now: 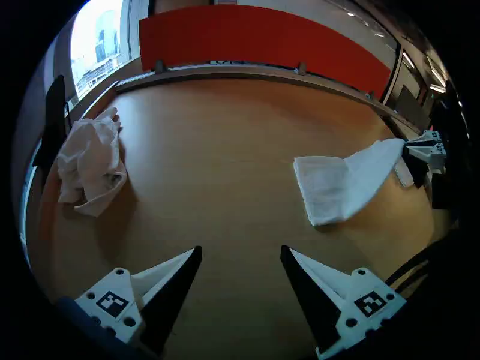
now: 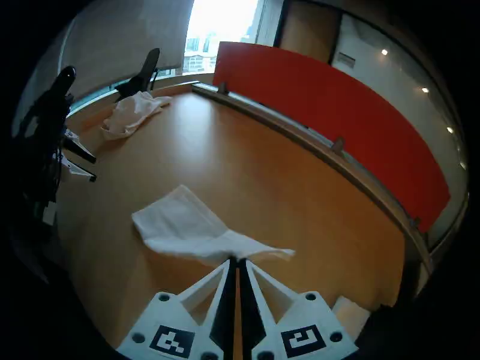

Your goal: Fold towel

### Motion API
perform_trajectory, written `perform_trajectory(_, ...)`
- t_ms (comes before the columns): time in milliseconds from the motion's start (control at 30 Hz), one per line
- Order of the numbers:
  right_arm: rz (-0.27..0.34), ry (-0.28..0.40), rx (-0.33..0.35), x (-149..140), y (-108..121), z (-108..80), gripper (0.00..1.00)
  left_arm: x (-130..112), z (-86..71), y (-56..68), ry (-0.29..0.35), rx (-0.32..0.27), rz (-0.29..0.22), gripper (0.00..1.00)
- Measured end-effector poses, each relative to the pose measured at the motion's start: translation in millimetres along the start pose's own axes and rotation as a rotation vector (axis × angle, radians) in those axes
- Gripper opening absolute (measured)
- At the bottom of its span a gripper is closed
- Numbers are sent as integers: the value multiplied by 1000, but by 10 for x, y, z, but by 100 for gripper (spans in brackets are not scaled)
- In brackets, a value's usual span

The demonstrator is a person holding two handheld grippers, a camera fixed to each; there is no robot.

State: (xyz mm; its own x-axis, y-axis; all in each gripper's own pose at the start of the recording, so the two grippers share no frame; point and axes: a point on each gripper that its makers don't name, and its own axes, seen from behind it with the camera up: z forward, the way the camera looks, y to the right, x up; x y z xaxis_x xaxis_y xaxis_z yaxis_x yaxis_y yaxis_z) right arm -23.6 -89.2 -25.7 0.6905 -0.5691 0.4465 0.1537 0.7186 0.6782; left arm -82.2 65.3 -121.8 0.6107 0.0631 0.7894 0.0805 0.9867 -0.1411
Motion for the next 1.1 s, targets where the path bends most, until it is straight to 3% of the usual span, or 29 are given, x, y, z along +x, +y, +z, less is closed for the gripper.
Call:
perform_trajectory(300,-15,6,3,54,-28,4,17,9,-16,7,5,1,-1,97)
perform_trajectory(667,-43,9,49,157,-253,130,17,12,-59,-78,12,18,-12,97)
perform_trajectory(1100,-80,6,147,332,-711,400,17,-69,-161,-319,20,56,-51,97)
